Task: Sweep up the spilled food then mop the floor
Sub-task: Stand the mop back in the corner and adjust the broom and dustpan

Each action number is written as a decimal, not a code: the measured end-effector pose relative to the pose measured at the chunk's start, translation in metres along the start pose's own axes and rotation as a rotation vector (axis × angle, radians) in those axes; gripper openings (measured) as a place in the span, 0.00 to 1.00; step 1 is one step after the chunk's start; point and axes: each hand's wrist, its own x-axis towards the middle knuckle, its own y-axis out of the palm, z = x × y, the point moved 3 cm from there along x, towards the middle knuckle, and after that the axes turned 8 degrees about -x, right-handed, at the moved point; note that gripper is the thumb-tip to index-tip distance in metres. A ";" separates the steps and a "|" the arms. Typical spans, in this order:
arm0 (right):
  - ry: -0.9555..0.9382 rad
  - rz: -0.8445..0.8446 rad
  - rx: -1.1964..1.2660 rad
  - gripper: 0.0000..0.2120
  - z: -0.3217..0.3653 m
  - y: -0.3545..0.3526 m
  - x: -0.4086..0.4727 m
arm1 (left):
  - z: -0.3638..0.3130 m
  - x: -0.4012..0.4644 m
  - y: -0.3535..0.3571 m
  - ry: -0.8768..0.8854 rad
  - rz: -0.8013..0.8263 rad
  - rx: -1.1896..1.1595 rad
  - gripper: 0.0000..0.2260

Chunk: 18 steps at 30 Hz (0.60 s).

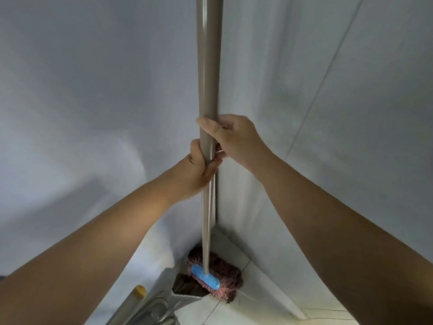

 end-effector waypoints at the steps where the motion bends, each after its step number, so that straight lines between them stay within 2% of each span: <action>1: -0.012 0.003 0.019 0.19 0.011 -0.006 0.001 | -0.008 0.002 -0.006 0.027 -0.017 0.002 0.11; 4: -0.042 -0.013 0.073 0.30 0.030 -0.025 0.005 | -0.026 0.010 -0.014 0.104 -0.054 -0.053 0.07; 6: -0.037 -0.015 0.068 0.31 0.030 -0.032 0.008 | -0.029 0.016 -0.011 0.103 -0.082 -0.077 0.07; 8: 0.030 -0.013 0.047 0.27 0.016 -0.033 0.011 | -0.024 0.021 0.001 0.067 -0.108 -0.087 0.07; 11: 0.136 0.020 -0.002 0.11 -0.020 -0.026 0.008 | -0.006 0.024 0.031 -0.090 -0.142 -0.098 0.12; 12: 0.157 0.032 -0.008 0.09 -0.032 -0.023 0.006 | 0.001 0.025 0.042 -0.145 -0.144 -0.118 0.14; 15: 0.191 -0.007 -0.025 0.07 -0.055 -0.022 0.003 | 0.015 0.028 0.067 -0.220 -0.170 -0.195 0.17; 18: 0.182 -0.091 -0.033 0.06 -0.053 -0.034 0.007 | 0.011 0.040 0.073 -0.138 -0.244 -0.257 0.19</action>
